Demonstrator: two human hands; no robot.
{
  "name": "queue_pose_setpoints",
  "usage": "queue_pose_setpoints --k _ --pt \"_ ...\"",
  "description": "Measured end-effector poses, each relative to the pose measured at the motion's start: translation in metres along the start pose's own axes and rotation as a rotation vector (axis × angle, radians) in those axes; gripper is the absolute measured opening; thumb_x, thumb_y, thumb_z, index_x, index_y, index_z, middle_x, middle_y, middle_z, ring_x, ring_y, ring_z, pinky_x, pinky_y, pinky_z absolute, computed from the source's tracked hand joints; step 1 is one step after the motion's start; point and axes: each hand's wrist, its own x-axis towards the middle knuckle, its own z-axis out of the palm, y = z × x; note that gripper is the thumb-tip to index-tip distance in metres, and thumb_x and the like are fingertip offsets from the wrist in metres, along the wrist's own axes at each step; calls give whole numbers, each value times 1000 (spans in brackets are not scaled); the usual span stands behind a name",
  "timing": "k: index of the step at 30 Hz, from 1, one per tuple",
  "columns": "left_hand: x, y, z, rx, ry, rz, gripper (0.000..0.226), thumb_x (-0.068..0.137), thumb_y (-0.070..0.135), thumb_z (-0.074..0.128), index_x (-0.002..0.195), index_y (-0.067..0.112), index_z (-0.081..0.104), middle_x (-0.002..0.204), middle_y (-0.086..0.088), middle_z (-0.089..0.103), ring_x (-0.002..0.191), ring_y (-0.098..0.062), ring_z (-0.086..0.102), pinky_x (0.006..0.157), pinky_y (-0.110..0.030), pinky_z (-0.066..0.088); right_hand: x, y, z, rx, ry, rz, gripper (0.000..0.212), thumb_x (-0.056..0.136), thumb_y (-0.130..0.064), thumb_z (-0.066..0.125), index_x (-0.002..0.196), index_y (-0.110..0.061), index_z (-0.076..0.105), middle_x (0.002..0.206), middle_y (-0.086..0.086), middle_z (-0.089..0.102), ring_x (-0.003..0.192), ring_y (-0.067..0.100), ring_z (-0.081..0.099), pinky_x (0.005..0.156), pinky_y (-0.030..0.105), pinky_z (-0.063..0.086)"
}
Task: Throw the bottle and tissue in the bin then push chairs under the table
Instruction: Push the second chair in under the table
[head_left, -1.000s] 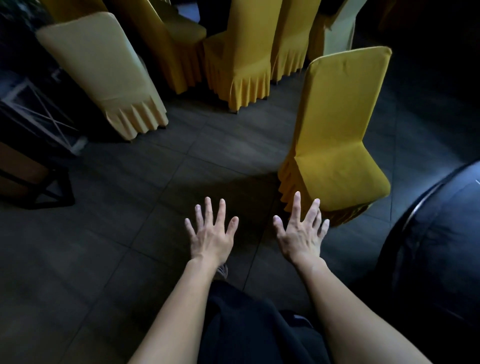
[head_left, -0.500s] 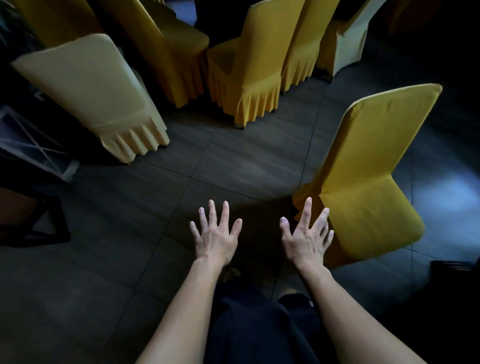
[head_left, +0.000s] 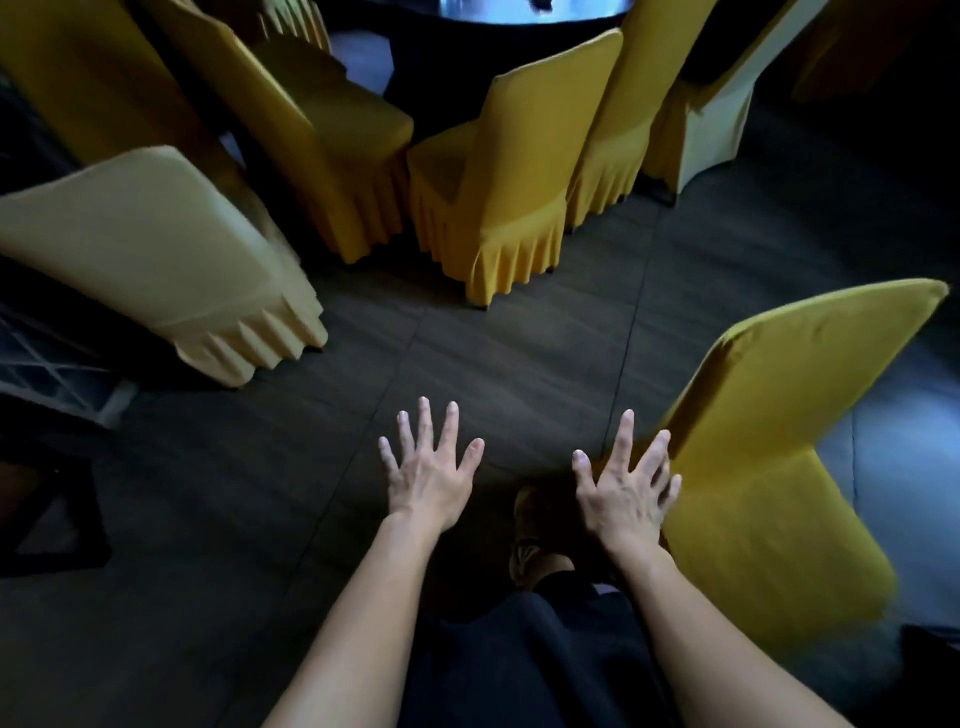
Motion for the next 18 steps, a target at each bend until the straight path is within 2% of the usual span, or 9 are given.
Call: queue_pose_setpoints --k 7,12,18 --pt "111 90 -46 16 21 45 70 98 67 12 158 37 -8 168 -3 -18 155 -29 -17 123 -57 -8 137 -15 -58 -20 125 -107 85 99 -53 47 163 -32 -5 168 24 -3 156 40 8 124 60 6" --pt "181 147 -69 66 26 140 69 100 66 15 159 36 -5 169 -3 -15 155 -29 -15 123 -57 -7 215 -20 -96 31 171 44 82 101 -57 39 161 -35 -13 168 20 -17 158 35 -4 124 58 -3" --pt "272 202 -87 121 23 222 72 99 67 16 160 35 -4 169 -2 -15 156 -29 -13 123 -58 -5 290 -13 -114 -1 199 156 82 101 -58 37 161 -34 -13 168 19 -19 157 34 -5 125 59 -5"
